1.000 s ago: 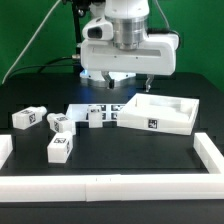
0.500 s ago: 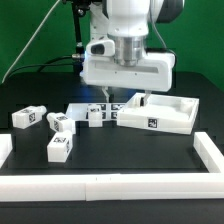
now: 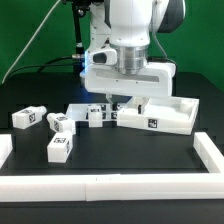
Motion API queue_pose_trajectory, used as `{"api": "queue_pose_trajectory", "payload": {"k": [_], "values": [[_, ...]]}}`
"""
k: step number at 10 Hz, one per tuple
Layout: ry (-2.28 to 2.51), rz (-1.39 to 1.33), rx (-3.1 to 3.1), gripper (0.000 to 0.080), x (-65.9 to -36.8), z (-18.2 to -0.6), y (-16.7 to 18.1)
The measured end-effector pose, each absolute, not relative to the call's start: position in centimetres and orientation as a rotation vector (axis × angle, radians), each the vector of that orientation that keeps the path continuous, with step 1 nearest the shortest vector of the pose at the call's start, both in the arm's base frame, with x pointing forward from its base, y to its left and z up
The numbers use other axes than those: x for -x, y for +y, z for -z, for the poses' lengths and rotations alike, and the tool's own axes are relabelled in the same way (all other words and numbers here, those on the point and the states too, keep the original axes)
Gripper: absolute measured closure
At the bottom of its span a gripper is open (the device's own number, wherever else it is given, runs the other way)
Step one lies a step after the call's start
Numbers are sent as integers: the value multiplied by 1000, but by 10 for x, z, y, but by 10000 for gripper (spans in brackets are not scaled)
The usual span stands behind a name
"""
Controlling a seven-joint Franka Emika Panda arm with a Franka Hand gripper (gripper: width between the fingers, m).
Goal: Assemble one leg
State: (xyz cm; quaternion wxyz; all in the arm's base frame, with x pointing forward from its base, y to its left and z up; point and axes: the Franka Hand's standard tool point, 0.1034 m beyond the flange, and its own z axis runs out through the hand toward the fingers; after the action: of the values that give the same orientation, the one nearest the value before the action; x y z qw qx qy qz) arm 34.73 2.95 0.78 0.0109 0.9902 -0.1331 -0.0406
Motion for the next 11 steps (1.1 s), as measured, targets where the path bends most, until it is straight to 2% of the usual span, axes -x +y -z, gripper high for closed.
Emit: {"api": "queue_pose_trajectory", "payload": {"k": [1, 2, 3, 4, 8, 10, 11], "values": [[-415, 127, -3090, 546, -347, -8, 29], [-415, 127, -3090, 546, -347, -8, 29], [-415, 126, -3090, 726, -347, -8, 29], [-375, 153, -3098, 742, -348, -11, 28], [-330, 258, -3178, 742, -400, -90, -1], [-370, 251, -3179, 742, -408, -101, -4], [-368, 261, -3177, 742, -406, -98, -4]]}}
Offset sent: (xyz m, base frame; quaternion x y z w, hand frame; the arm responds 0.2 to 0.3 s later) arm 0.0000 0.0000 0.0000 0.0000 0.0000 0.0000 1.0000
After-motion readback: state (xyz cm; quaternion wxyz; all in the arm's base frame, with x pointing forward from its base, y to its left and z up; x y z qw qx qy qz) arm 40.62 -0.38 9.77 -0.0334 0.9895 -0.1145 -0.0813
